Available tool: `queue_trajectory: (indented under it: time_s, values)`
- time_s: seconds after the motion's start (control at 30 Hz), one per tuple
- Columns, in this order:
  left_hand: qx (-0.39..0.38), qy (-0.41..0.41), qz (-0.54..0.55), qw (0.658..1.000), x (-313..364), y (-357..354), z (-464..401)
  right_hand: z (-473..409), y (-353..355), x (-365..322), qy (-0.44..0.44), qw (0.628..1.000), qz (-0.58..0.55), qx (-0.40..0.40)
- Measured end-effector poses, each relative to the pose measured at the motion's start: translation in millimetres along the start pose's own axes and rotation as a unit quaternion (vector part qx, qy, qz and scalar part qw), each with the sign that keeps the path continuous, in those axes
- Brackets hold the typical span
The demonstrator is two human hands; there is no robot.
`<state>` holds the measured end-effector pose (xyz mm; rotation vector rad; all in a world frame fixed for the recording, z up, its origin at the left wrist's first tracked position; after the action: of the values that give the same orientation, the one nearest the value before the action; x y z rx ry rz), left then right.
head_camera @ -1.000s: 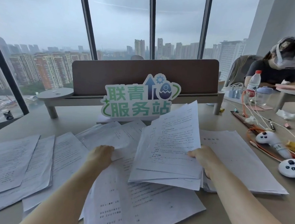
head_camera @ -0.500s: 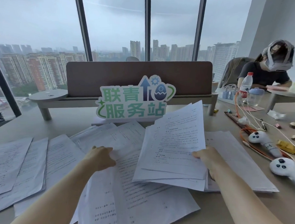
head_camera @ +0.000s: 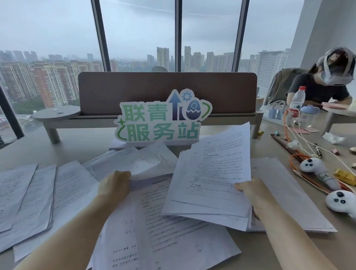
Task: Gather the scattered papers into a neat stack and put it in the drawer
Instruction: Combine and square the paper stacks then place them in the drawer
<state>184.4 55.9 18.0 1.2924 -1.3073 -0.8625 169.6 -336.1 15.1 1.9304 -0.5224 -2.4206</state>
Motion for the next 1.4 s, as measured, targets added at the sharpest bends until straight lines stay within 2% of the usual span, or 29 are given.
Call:
queue_trajectory:
  time_s: [0.1, 0.27, 0.53, 0.7, 0.83, 1.0, 1.07, 1.23, 1.4]
  values:
    - [0.041, 0.023, 0.038, 0.998, 4.2, 11.2, 2.0, -0.6, 1.9, 1.3, 0.003, 1.000, -0.024, 0.018]
    - [0.132, 0.008, 0.114, 0.985, 32.3, 38.9, 12.5, 1.9, -0.6, 4.6, 0.017, 0.999, -0.032, 0.023]
    - [0.160, 0.025, 0.174, 0.971, 73.5, 59.9, 32.2, 15.3, -13.5, 12.1, 0.029, 0.996, -0.062, 0.060]
    - [0.113, -0.053, 0.168, 0.978, 118.7, 47.5, 50.1, 29.6, -33.8, 8.6, 0.022, 0.998, -0.061, -0.006]
    - [0.038, -0.061, 0.163, 0.984, 146.0, 24.2, 66.7, 33.3, -49.9, 13.1, 0.008, 0.995, -0.077, -0.055]
    - [-0.039, -0.082, 0.154, 0.984, 176.7, -0.3, 88.0, 34.6, -58.6, 14.1, 0.027, 0.993, -0.086, -0.074]
    - [-0.053, -0.089, 0.133, 0.986, 186.0, -6.8, 93.8, 33.9, -57.7, 10.1, 0.042, 0.995, -0.066, -0.066]
    - [-0.077, -0.085, 0.103, 0.988, 195.9, -13.1, 105.3, 29.4, -61.6, 12.9, -0.002, 0.995, -0.074, -0.067]
    - [-0.067, -0.068, 0.164, 0.982, 181.8, -13.3, 101.6, 28.2, -58.7, 11.2, 0.033, 0.997, 0.050, -0.055]
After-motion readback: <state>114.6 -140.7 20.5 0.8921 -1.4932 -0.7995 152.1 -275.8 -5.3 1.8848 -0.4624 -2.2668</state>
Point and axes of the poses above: each hand's wrist, its own z-axis away from the middle knuckle, its own y-axis out of the back of the hand, x = y × z, the point moved 6 cm from there along -z, towards the middle knuckle, and after that the axes turned 3 degrees about z, right-handed, at the moved point
